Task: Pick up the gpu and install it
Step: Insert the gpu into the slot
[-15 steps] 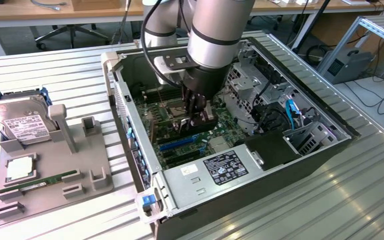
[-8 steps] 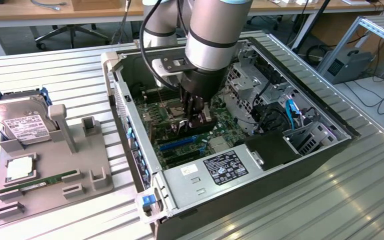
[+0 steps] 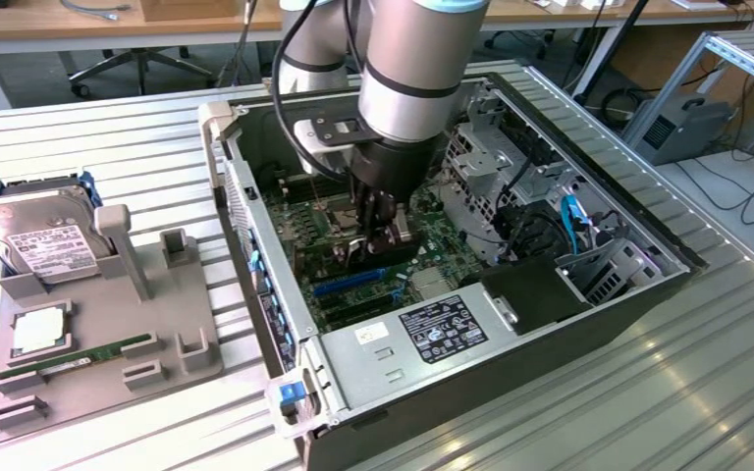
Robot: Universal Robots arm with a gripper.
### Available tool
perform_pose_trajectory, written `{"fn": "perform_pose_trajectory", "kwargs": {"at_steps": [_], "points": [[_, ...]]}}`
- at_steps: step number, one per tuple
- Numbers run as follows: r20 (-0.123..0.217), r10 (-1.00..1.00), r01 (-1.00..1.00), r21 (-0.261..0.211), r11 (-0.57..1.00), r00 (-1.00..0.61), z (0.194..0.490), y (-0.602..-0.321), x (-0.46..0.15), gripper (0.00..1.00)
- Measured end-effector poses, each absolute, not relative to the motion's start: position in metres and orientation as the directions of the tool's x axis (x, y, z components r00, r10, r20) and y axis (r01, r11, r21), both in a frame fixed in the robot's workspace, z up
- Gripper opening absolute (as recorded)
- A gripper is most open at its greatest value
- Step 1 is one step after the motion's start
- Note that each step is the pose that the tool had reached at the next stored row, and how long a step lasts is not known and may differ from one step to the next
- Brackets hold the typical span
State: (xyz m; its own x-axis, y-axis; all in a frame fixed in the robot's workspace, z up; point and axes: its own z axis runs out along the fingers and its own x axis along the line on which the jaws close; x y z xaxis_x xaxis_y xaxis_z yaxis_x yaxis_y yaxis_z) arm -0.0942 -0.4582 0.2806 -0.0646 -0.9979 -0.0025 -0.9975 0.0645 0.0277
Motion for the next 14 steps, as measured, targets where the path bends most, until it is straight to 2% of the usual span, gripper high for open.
{"fn": "perform_pose_trajectory", "kwargs": {"at_steps": [14], "points": [[0.010,-0.997,-0.997,0.027,0.070,-0.070,0.2718,-0.4558,-0.1002,0.27]]}}
